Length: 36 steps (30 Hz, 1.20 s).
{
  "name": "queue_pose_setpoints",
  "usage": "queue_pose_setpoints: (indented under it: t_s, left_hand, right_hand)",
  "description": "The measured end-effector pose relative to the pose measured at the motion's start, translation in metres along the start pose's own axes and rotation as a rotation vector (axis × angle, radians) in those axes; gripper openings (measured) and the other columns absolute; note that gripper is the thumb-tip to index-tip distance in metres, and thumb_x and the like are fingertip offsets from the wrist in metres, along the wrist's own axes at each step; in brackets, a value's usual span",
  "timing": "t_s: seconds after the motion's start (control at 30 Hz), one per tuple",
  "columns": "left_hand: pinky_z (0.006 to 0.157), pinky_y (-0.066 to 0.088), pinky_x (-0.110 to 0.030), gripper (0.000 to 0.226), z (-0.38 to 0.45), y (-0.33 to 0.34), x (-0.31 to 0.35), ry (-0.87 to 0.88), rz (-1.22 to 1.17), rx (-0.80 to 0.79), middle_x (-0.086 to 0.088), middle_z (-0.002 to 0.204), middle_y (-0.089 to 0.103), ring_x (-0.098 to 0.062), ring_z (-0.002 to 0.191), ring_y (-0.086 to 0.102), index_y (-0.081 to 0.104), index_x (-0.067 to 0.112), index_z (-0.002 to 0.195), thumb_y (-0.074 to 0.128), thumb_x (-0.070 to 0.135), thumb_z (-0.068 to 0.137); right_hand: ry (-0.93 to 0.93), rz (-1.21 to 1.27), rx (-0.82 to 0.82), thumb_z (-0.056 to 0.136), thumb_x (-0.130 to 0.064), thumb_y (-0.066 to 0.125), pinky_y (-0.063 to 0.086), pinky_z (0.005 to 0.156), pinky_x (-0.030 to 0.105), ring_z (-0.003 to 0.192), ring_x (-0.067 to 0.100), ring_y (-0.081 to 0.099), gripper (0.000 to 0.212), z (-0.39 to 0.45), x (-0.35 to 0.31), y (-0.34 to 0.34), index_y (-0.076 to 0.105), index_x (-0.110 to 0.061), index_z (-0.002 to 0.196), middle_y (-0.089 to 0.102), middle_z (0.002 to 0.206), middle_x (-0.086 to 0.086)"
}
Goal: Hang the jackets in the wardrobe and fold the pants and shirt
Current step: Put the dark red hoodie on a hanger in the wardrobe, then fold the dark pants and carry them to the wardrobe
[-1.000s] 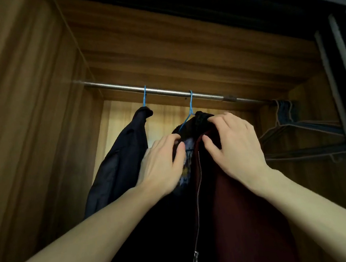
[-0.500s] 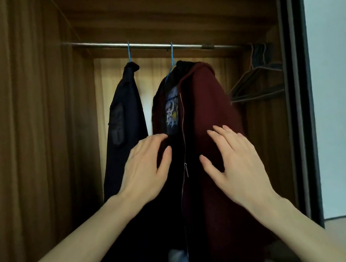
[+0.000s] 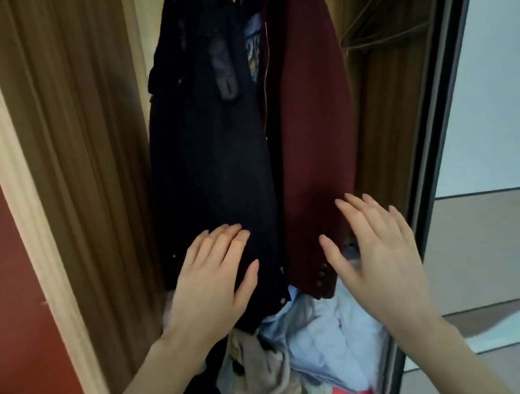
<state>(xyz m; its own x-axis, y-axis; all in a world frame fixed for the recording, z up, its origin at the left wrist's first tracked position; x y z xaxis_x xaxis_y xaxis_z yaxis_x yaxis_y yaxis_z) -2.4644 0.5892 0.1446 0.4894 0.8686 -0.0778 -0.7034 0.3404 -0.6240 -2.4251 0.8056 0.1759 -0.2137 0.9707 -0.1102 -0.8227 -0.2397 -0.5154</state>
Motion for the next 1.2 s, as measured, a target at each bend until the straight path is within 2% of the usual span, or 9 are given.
queue_pose_setpoints:
  t_s: [0.2,0.37,0.57,0.7,0.83,0.97,1.1,1.2]
  left_hand:
    - [0.123,0.033,-0.048,0.052,-0.039,0.031,0.021,-0.007,-0.244,-0.027,-0.004,0.151,0.056,-0.023,0.144,0.049,0.058,0.009,0.145,0.042,0.041,0.107]
    - [0.123,0.032,-0.047,0.054,-0.061,0.062,0.042,0.059,-0.463,-0.085,-0.001,0.151,0.056,-0.02,0.144,0.047,0.057,0.011,0.144,0.038,0.046,0.109]
    - [0.116,0.039,-0.048,0.049,-0.083,0.093,0.074,0.13,-0.711,-0.127,-0.001,0.149,0.056,-0.023,0.14,0.05,0.057,0.011,0.143,0.049,0.04,0.105]
    - [0.116,0.038,-0.051,0.049,-0.099,0.093,0.122,0.2,-0.827,-0.183,-0.001,0.149,0.057,-0.023,0.141,0.05,0.056,0.012,0.144,0.049,0.04,0.104]
    - [0.118,0.036,-0.05,0.05,-0.112,0.083,0.172,0.265,-0.956,-0.233,-0.001,0.15,0.056,-0.022,0.144,0.047,0.055,0.013,0.146,0.046,0.041,0.105]
    - [0.114,0.04,-0.054,0.05,-0.121,0.062,0.226,0.377,-1.061,-0.225,-0.004,0.149,0.056,-0.024,0.141,0.05,0.055,0.01,0.145,0.044,0.041,0.107]
    - [0.116,0.039,-0.054,0.048,-0.134,0.034,0.293,0.489,-1.141,-0.234,-0.008,0.148,0.057,-0.028,0.142,0.049,0.056,0.008,0.143,0.048,0.038,0.106]
    - [0.121,0.035,-0.053,0.054,-0.153,0.009,0.347,0.568,-1.205,-0.269,-0.008,0.149,0.057,-0.028,0.143,0.05,0.057,0.009,0.143,0.04,0.047,0.109]
  right_hand:
    - [0.062,-0.106,-0.004,0.1,-0.048,0.059,0.029,0.124,0.051,0.148,0.024,0.045,0.057,-0.052,0.0,-0.01,0.06,-0.014,0.144,0.057,0.152,0.003]
    - [0.148,-0.148,-0.119,0.1,-0.051,0.058,0.024,0.127,0.048,0.153,0.02,0.037,0.061,-0.109,0.013,-0.016,0.055,-0.017,0.15,0.05,0.158,0.0]
    - [0.373,-0.293,-0.206,0.102,-0.064,0.048,0.006,0.131,0.039,0.159,0.012,0.021,0.067,-0.188,0.035,-0.042,0.041,-0.028,0.159,0.037,0.166,-0.007]
    - [0.529,-0.392,-0.214,0.101,-0.068,0.046,0.003,0.13,0.038,0.159,0.008,0.015,0.069,-0.237,0.033,-0.072,0.037,-0.033,0.16,0.03,0.168,-0.013]
    - [0.669,-0.456,-0.13,0.1,-0.066,0.048,0.017,0.13,0.051,0.158,0.015,0.026,0.067,-0.276,0.019,-0.116,0.045,-0.029,0.157,0.04,0.165,-0.008]
    - [0.773,-0.556,-0.072,0.101,-0.065,0.047,0.024,0.127,0.055,0.157,0.016,0.029,0.065,-0.312,0.008,-0.164,0.05,-0.026,0.154,0.044,0.163,-0.005]
    - [0.836,-0.651,-0.056,0.101,-0.063,0.05,0.02,0.129,0.052,0.158,0.012,0.024,0.064,-0.35,0.007,-0.214,0.045,-0.03,0.155,0.04,0.165,-0.008]
    - [0.913,-0.733,-0.051,0.102,-0.065,0.05,0.015,0.13,0.048,0.159,0.01,0.019,0.067,-0.387,0.008,-0.256,0.04,-0.031,0.158,0.035,0.167,-0.009]
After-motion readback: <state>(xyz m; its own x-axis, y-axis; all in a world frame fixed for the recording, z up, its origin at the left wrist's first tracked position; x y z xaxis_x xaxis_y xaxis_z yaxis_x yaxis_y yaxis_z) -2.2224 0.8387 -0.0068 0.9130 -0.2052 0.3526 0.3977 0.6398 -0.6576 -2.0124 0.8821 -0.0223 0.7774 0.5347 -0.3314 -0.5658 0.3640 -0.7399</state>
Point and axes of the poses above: each hand's wrist, its own z-axis towards the middle knuckle, its own y-axis out of the palm, x = y × z, the point moved 10 cm from there along z, towards the middle knuckle
